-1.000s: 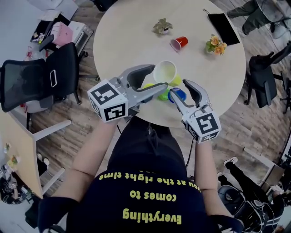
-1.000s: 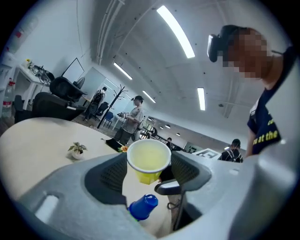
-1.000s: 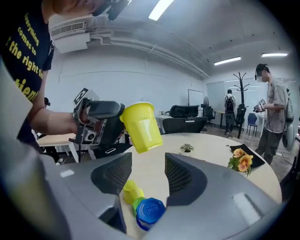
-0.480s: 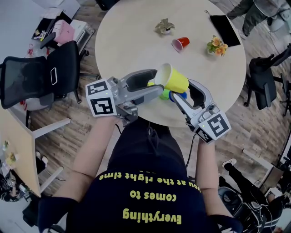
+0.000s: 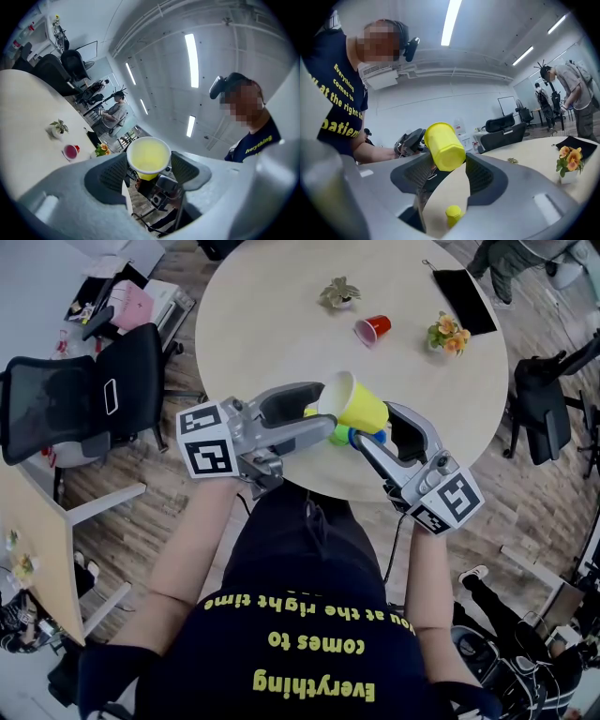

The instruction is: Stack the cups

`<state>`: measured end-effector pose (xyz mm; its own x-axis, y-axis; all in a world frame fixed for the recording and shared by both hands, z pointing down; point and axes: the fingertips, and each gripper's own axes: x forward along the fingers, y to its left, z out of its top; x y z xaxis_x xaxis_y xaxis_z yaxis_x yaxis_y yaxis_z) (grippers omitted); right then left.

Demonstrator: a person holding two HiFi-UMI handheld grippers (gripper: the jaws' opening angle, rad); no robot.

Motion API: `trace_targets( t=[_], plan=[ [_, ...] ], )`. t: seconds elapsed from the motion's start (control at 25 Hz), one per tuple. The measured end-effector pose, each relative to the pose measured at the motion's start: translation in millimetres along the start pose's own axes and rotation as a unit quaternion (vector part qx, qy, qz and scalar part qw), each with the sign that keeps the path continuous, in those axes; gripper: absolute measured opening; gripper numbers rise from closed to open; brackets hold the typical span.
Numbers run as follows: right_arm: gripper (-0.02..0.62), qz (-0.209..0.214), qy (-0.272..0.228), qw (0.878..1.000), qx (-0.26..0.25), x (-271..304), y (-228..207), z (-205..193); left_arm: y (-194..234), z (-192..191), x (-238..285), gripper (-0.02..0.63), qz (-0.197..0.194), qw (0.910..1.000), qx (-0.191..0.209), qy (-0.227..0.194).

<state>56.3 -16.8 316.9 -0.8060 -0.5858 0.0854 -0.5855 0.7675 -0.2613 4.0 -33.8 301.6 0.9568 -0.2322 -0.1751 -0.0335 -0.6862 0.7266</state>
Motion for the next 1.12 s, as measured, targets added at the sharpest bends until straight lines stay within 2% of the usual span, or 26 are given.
trace_targets(
  t=[0.36, 0.52, 0.68, 0.8, 0.92, 1.04, 1.12],
  plan=[
    [0.242, 0.026, -0.035, 0.998, 0.037, -3.2, 1.2, 13.0, -4.2, 3.2, -1.7, 0.308, -0.023, 0.9996, -0.014, -0.013],
    [0.23, 0.027, -0.035, 0.998, 0.037, -2.4, 2.4, 13.4, -8.0, 3.5, -4.9, 0.307, -0.027, 0.9995, 0.005, -0.016],
    [0.227, 0.008, -0.031, 0.999, 0.037, -4.9, -5.9, 13.1, -10.2, 9.8, -9.7, 0.307, -0.028, 0.9991, 0.016, -0.029],
    [0.229, -0.019, 0.007, 1.0, 0.007, -4.7, -12.8, 5.2, -0.8, 13.4, -17.5, 0.304, 0.004, 0.9987, 0.039, -0.032],
    [0.232, -0.046, 0.074, 0.995, -0.049, -1.5, -15.9, -8.8, 14.8, 13.9, -28.3, 0.276, 0.053, 0.9958, 0.07, -0.025],
    [0.232, -0.053, 0.143, 0.983, -0.099, 3.9, -13.3, -25.7, 34.2, 11.5, -42.1, 0.25, 0.111, 0.9889, 0.097, -0.018],
    [0.232, -0.052, 0.193, 0.97, -0.14, 8.5, -10.4, -40.5, 48.4, 8.0, -51.8, 0.232, 0.152, 0.9819, 0.112, -0.01]
  ],
)
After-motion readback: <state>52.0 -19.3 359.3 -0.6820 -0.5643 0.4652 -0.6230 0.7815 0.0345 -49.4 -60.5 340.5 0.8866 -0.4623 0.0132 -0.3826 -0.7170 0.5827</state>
